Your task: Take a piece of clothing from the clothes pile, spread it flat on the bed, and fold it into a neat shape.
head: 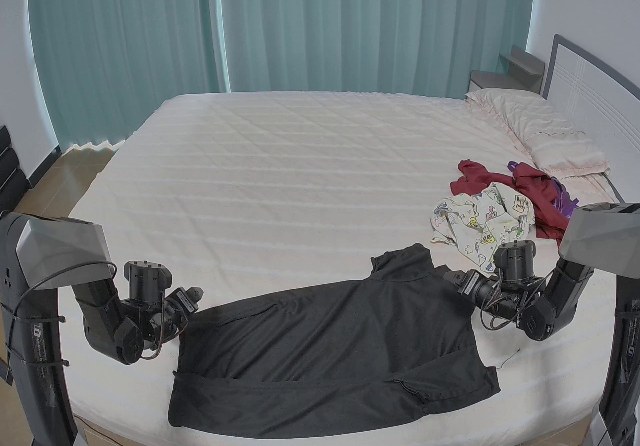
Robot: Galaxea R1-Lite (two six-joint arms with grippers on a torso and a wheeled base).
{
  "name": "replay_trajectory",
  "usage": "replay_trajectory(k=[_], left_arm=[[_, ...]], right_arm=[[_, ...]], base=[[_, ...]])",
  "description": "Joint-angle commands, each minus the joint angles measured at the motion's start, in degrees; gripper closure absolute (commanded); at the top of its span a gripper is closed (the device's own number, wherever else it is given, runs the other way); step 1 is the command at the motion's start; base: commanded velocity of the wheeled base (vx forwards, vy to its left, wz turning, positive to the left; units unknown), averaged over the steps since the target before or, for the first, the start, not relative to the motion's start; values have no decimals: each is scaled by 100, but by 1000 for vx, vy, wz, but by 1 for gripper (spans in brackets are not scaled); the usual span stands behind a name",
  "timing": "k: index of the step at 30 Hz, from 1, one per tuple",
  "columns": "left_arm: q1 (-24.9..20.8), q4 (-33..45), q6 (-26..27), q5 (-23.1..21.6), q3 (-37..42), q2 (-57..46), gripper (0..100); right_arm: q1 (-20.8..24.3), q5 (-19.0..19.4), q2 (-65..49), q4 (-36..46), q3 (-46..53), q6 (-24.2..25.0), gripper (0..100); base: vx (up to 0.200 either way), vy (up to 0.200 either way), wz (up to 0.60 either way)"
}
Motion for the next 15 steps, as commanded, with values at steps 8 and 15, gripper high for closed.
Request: replay_trajectory(k=[8, 15], left_arm=[[-817, -672, -49, 217, 480, -48, 0], [-993, -663, -49, 226, 498, 225, 0]], right_arm=[[29, -11, 38, 0, 7, 0, 0], [29, -11, 38, 0, 7, 0, 0]], base=[[0, 0, 0], [0, 0, 0]])
